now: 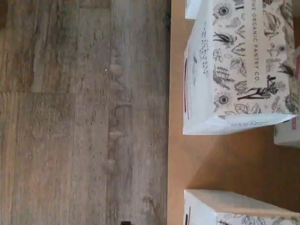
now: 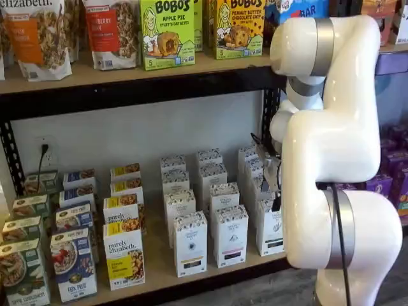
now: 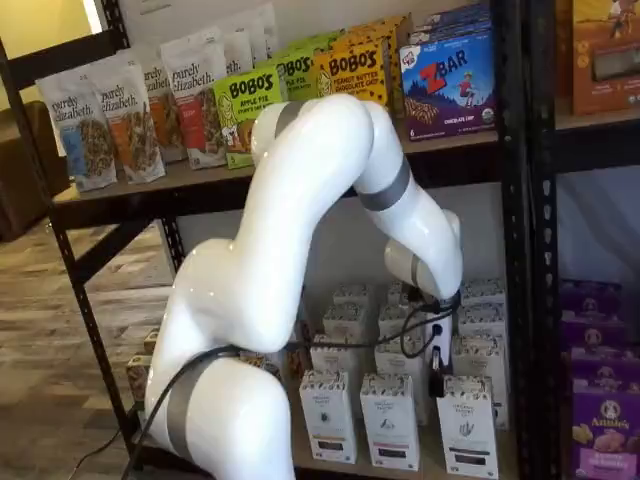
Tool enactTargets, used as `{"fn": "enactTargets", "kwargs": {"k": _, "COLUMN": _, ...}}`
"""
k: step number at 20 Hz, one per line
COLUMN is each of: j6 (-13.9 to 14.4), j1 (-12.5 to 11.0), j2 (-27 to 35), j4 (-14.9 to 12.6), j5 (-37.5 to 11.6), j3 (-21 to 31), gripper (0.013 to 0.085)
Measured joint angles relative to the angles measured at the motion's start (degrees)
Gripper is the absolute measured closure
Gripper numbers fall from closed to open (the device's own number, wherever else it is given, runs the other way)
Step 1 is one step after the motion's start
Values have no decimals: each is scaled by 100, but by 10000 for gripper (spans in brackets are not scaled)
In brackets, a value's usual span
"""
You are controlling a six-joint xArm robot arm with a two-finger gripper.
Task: Pick up the white box with a green strip in the middle, on the bottom shelf, the sixth box from the left
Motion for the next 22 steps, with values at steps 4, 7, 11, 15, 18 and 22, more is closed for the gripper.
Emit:
{"fn": "enactTargets", "kwargs": {"k": 4, "j6": 369, "j1": 15, "j2": 183, "j4": -403, "j5": 383, "j3": -316, "gripper": 130}}
{"fn": "enactTargets", "kwargs": {"k": 7, "j6": 415, "j1": 19, "j2": 312, "j4": -453, "j5": 436, "j3": -468, "gripper": 130}}
{"fn": "enactTargets", "kwargs": {"k": 11, "j6": 455, "j1": -15, "j2": 562, "j4": -534, "j5": 498, "j3": -757, "gripper": 130}}
{"fn": "enactTargets", "kwargs": {"k": 15, "j6": 502, "j1": -67, "j2": 880, "j4": -643, "j5": 653, "j3": -1170, "gripper": 130}}
{"fn": "enactTargets", "kwargs": {"k": 18, "j6": 499, "j1": -104, "j2": 1098, "j4": -676, "j5": 710, "j3": -1462, "gripper": 130}}
{"fn": "enactTargets", "kwargs": {"k": 22, "j6": 615, "j1": -126, "j2": 1375, "j4": -838, "j5": 808, "j3": -1855, "gripper": 130}}
